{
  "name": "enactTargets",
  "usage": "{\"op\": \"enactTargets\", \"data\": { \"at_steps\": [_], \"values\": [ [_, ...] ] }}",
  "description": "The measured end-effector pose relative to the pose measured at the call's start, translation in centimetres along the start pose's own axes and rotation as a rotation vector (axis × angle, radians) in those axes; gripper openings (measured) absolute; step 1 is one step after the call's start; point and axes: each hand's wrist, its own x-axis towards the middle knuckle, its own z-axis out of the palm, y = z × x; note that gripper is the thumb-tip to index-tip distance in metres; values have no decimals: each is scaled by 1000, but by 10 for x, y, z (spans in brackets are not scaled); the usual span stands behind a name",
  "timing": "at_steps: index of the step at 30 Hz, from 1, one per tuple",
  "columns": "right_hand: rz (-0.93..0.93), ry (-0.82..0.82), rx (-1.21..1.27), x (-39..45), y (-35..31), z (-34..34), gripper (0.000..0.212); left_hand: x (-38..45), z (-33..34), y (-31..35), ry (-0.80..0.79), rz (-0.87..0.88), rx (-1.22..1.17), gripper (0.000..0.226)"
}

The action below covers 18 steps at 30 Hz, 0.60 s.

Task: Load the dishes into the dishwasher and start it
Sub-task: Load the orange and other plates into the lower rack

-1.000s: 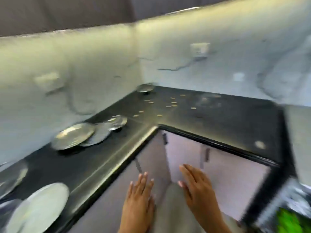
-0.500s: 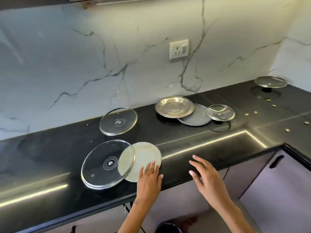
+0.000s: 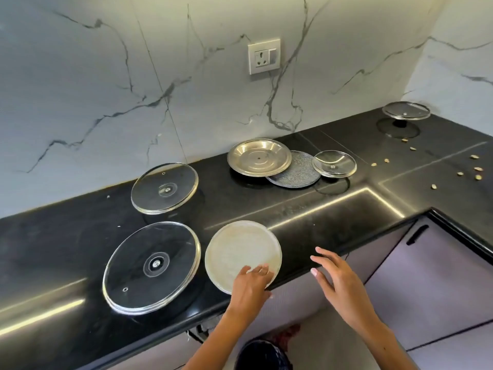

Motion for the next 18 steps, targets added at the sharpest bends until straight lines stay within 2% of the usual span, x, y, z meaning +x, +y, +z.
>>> {"op": "enactTargets", "data": {
  "at_steps": [2, 4, 7, 9, 11, 14, 18],
  "values": [
    [21, 30, -14, -6, 8, -8, 32, -2, 2, 0, 45, 86, 20, 44],
    [20, 59, -29, -14, 15, -19, 34, -3, -6, -2, 174, 168, -31, 45],
    [33, 128, -20, -27, 24, -40, 45, 4, -38, 6, 390, 299, -126, 41],
    [51, 185, -18, -38, 25, -57, 47, 19, -69, 25, 452, 400, -126, 31],
    [76, 251, -50, -51, 27, -77, 51, 37, -89, 54, 454, 524, -177, 17],
    [130, 318, -121, -86, 29, -112, 54, 59, -94, 106, 394, 671, -287, 21],
    [300, 380, -214, -167, 34, -148, 59, 65, -73, 196, 281, 931, -380, 23]
  ]
}}
